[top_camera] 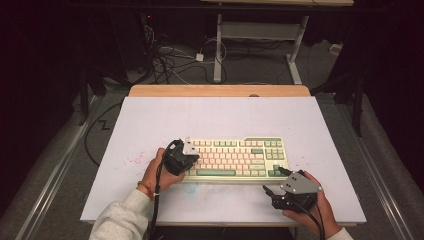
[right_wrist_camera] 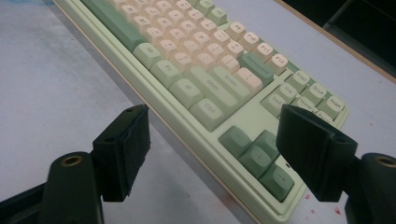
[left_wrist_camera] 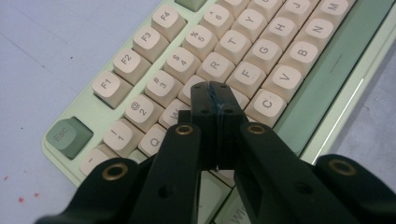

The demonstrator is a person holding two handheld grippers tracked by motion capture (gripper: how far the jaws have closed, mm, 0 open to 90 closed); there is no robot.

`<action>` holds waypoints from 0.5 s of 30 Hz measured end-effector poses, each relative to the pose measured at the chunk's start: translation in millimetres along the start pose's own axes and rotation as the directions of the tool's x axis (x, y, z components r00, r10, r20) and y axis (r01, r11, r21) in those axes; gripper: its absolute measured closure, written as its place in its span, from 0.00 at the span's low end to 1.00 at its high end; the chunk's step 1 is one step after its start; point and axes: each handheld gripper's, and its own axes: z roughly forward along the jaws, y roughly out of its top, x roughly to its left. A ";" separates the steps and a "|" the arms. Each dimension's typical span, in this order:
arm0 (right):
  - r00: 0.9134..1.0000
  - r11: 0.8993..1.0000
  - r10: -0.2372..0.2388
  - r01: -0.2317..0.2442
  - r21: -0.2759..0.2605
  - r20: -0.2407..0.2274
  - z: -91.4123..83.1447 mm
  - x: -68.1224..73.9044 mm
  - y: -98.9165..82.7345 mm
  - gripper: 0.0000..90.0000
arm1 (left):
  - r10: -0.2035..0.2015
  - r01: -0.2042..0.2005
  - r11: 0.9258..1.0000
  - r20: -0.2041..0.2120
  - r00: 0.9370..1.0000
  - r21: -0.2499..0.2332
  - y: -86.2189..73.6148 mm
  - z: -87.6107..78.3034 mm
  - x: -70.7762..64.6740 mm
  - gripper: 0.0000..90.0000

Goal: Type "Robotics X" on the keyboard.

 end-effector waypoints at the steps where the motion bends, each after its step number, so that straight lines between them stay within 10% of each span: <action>1: 1.000 1.000 0.001 -0.001 0.000 0.001 -0.2 0.0 0.0 0.29 | 0.000 0.000 1.000 -0.001 1.000 -0.001 0.1 -0.5 0.0 0.96; 15: 1.000 1.000 -0.001 0.001 0.001 0.001 -0.2 -0.3 0.0 0.29 | 0.008 -0.008 1.000 -0.004 1.000 -0.022 1.6 -7.3 -0.8 0.95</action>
